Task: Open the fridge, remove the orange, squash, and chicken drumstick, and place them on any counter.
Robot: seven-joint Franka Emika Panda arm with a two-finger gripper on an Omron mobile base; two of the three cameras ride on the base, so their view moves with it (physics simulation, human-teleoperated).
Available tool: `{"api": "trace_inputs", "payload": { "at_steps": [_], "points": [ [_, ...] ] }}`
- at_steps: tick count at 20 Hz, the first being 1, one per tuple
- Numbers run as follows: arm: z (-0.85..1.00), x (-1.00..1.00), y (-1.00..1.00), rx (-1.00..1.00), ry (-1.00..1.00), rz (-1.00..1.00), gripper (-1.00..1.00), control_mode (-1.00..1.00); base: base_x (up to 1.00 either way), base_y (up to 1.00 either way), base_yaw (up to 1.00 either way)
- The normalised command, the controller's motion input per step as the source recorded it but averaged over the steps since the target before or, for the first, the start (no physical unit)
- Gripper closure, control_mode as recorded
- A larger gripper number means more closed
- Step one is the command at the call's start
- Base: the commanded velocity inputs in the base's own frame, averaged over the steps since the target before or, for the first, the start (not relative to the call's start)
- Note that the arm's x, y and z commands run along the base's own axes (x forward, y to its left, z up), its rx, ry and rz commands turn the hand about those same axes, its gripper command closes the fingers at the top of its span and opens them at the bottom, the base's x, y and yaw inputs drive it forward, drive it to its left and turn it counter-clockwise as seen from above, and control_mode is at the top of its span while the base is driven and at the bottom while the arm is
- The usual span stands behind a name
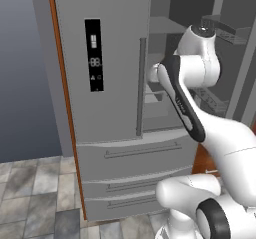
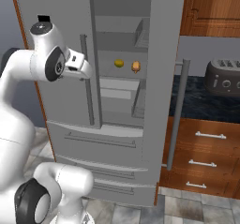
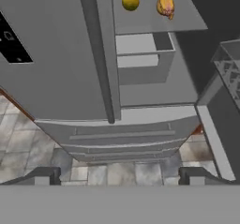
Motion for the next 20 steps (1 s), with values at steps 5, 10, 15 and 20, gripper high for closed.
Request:
{"api": "trace_inputs", "payload": {
  "at_steps": [5,10,15,20],
  "points": [
    [-0.22,0.66,0.28,0.02,-0.13,0.09,-1.0,-1.0,0.0,0.0,0.0],
    [-0.08,0.65,0.13,-0.01,0.0,0.0,-1.0,-1.0,0.0,0.0,0.0],
    [-0.21,0.59,0.15,-0.01,-0.02,0.0,-1.0,-1.0,0.0,0.0,0.0],
    [-0.22,0.69,0.01,0.0,0.0,0.0,-1.0,-1.0,0.0,0.0,0.0]
  ]
}}
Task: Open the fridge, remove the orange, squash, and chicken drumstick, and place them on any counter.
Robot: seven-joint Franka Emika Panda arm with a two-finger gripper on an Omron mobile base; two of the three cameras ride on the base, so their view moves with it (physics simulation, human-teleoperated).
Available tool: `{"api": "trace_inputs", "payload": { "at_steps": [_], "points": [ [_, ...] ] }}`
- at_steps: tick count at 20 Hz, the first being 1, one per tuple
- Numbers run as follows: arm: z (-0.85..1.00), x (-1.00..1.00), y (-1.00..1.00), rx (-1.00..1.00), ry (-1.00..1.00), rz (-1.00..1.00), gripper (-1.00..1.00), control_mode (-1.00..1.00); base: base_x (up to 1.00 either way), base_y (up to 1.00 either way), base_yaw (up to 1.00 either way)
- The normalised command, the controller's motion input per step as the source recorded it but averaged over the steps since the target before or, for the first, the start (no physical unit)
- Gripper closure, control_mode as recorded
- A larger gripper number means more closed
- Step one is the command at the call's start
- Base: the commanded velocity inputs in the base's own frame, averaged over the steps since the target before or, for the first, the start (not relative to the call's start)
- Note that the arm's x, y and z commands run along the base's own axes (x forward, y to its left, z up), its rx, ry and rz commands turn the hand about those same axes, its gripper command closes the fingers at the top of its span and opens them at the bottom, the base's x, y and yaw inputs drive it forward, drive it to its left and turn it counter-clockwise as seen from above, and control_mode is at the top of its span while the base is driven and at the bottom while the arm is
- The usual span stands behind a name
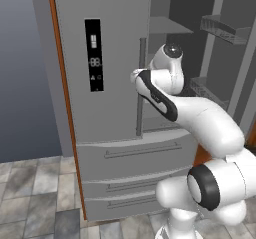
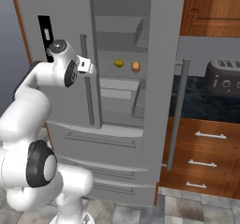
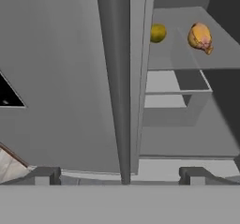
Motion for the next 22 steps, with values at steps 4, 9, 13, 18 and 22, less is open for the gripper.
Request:
{"api": "trace_inputs", "payload": {
  "at_steps": [4,9,13,18,22],
  "points": [
    [-0.2,0.52,0.0,0.0,-0.1,0.0,-1.0,-1.0,0.0,0.0,0.0],
    [-0.06,0.48,0.0,0.0,-0.18,0.0,-1.0,-1.0,0.0,0.0,0.0],
    [-0.07,0.59,0.0,0.0,-0.05,-0.01,-1.0,-1.0,0.0,0.0,0.0],
    [-0.01,0.65,0.0,0.0,0.0,-0.01,-1.0,-1.0,0.0,0.0,0.0],
    [0.0,0.64,0.06,0.0,0.0,-0.03,-1.0,-1.0,0.0,0.0,0.0]
  ]
}}
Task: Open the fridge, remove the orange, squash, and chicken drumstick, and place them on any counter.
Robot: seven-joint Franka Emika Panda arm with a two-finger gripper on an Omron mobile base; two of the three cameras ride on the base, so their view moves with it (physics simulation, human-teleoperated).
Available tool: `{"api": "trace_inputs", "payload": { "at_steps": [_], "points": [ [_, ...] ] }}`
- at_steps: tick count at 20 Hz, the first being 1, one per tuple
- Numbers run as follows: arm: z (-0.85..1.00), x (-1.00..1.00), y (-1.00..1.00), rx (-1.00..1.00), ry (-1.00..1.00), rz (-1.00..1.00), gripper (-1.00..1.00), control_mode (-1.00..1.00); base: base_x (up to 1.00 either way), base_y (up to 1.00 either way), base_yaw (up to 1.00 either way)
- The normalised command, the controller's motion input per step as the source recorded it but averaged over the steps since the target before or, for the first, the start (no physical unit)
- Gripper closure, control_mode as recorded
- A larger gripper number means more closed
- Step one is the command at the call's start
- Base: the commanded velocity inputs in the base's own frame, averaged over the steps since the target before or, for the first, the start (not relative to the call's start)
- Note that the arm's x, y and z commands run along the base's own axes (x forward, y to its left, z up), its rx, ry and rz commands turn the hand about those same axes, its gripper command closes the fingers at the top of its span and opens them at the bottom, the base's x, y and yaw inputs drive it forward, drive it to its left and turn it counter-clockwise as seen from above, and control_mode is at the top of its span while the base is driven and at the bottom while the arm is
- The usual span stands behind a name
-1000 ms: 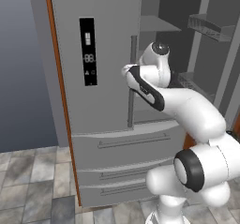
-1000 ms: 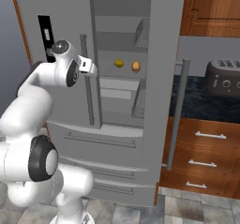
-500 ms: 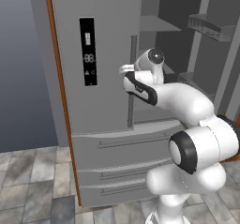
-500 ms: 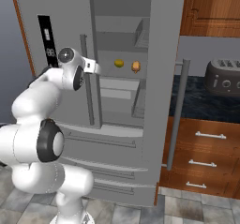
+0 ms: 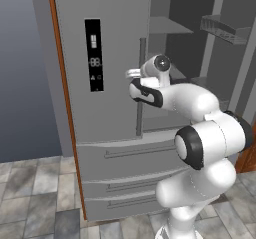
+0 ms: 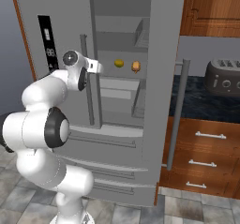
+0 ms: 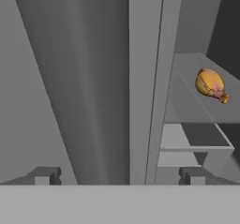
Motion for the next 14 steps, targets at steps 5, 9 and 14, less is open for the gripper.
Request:
{"api": "trace_inputs", "payload": {
  "at_steps": [5,9,14],
  "points": [
    [-0.06,0.63,0.2,0.0,0.0,-0.06,-1.0,-1.0,0.0,0.0,0.0],
    [-0.04,0.39,0.14,0.0,0.0,-0.05,1.0,-1.0,0.0,0.0,0.0],
    [0.0,0.0,0.0,0.0,0.0,0.0,1.0,-1.0,0.0,0.0,0.0]
  ]
}}
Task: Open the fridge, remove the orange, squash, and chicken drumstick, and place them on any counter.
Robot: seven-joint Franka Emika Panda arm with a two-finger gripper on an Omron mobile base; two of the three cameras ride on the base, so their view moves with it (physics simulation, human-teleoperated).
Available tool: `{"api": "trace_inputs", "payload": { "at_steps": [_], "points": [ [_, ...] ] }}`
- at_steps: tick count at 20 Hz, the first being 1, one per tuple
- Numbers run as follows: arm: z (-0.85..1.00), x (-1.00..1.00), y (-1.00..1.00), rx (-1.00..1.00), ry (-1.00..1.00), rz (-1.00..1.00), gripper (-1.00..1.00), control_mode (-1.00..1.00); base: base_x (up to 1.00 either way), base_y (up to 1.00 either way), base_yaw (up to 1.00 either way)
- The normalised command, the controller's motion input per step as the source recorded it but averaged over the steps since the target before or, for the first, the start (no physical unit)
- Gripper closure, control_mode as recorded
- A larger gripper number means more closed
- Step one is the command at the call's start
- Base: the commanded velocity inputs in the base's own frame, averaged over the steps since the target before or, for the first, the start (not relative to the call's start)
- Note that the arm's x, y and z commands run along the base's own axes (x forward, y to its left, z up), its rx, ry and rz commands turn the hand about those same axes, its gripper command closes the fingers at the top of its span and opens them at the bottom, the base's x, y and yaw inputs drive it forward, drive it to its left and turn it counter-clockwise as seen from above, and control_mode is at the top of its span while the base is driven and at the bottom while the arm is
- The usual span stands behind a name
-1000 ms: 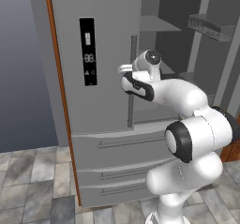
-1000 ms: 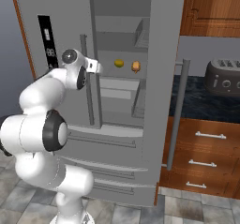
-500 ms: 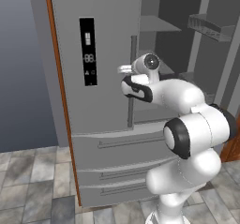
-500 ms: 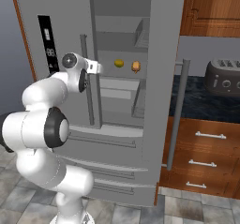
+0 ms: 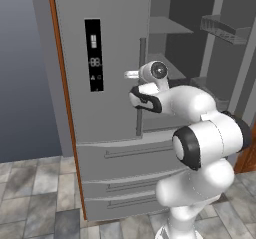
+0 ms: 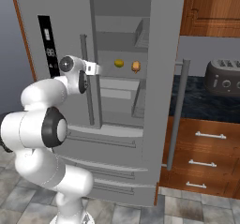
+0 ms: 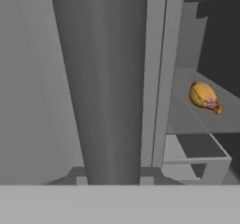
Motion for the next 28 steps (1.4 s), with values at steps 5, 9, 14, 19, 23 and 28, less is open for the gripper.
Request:
{"api": "trace_inputs", "payload": {
  "at_steps": [5,9,14,19,23,28],
  "points": [
    [0.0,-0.37,0.18,-0.01,0.0,-0.07,1.0,-1.0,0.0,0.0,0.0],
    [0.0,-0.99,0.15,0.0,0.0,-0.33,1.0,-1.0,0.0,0.0,0.0],
    [0.0,-1.0,0.04,0.0,0.0,-0.33,1.0,-1.0,0.0,0.0,0.0],
    [0.01,-1.0,0.32,0.0,-0.03,-0.34,1.0,-1.0,0.0,0.0,0.0],
    [0.23,-1.0,0.34,0.0,0.0,-0.34,1.0,-1.0,0.0,0.0,0.0],
    [0.4,-1.0,0.42,0.03,0.0,-0.32,1.0,-1.0,0.0,0.0,0.0]
  ]
}}
